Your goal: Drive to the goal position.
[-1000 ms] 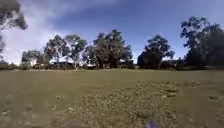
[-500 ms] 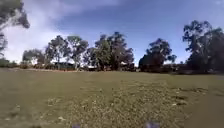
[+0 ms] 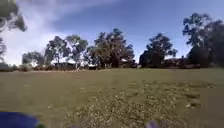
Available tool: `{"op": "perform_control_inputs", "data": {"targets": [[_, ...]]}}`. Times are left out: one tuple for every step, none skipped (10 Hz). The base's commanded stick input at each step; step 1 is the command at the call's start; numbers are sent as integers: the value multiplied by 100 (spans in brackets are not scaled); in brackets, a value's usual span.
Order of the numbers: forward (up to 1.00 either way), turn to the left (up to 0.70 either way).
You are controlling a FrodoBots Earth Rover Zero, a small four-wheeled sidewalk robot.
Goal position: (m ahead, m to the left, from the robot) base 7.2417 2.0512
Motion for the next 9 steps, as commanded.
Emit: {"op": "perform_control_inputs", "data": {"targets": [[70,0],[70,0],[70,0],[70,0],[70,0],[70,0],[70,0],[70,0],[70,0]]}}
